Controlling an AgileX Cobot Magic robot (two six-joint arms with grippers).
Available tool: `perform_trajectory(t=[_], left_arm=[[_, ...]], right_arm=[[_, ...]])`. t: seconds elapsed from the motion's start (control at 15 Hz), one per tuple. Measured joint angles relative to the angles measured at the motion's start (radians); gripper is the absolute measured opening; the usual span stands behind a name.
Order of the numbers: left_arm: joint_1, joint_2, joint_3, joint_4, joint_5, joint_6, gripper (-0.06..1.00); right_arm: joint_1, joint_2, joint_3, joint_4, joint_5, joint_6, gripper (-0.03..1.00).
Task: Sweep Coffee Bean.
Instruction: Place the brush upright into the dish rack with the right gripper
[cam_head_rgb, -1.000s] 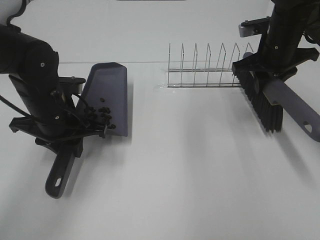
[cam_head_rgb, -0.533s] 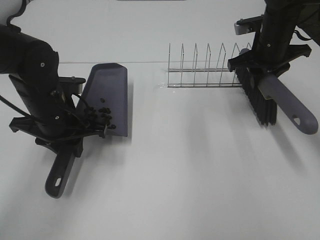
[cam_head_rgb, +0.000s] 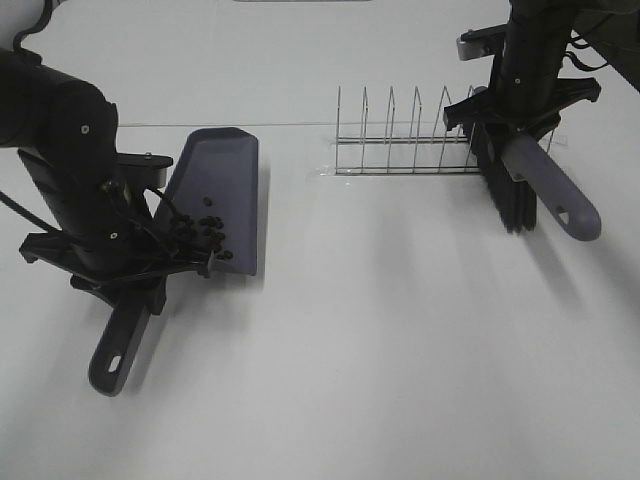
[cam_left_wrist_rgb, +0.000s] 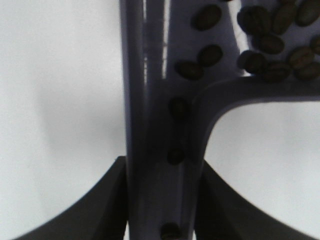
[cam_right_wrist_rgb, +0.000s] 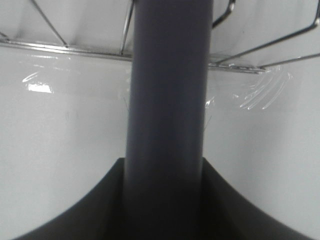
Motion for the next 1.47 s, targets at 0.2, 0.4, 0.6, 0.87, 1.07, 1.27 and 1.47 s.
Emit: perform_trajectory(t=[0.2, 0.4, 0.6, 0.87, 1.07, 1.27, 1.47], left_arm=[[0.000, 0.000, 0.000, 0.000, 0.000, 0.000, 0.35], [0.000, 0.000, 0.000, 0.000, 0.000, 0.001, 0.35], [0.000, 0.000, 0.000, 0.000, -0.001, 0.001, 0.35], [0.000, 0.000, 0.000, 0.000, -0.001, 0.001, 0.35], [0.000, 0.000, 0.000, 0.000, -0.002, 0.001, 0.35], [0.000, 0.000, 0.000, 0.000, -0.005, 0.001, 0.35], [0.000, 0.000, 0.000, -0.020, -0.044, 0.001, 0.35]], right_arm=[[0.000, 0.052, -0.103, -0.005, 0.039, -0.002, 0.37], [0.000, 0.066, -0.142, -0.018, 0.031, -0.001, 0.37], [-0.013, 0.066, -0.142, 0.005, 0.026, 0.003, 0.37], [-0.047, 0.066, -0.142, 0.094, 0.026, -0.020, 0.39], [-0.055, 0.066, -0.147, 0.124, 0.017, -0.056, 0.57], [-0.055, 0.064, -0.152, 0.118, 0.010, -0.060, 0.67], [-0.055, 0.011, -0.154, 0.123, 0.034, -0.059, 0.68]])
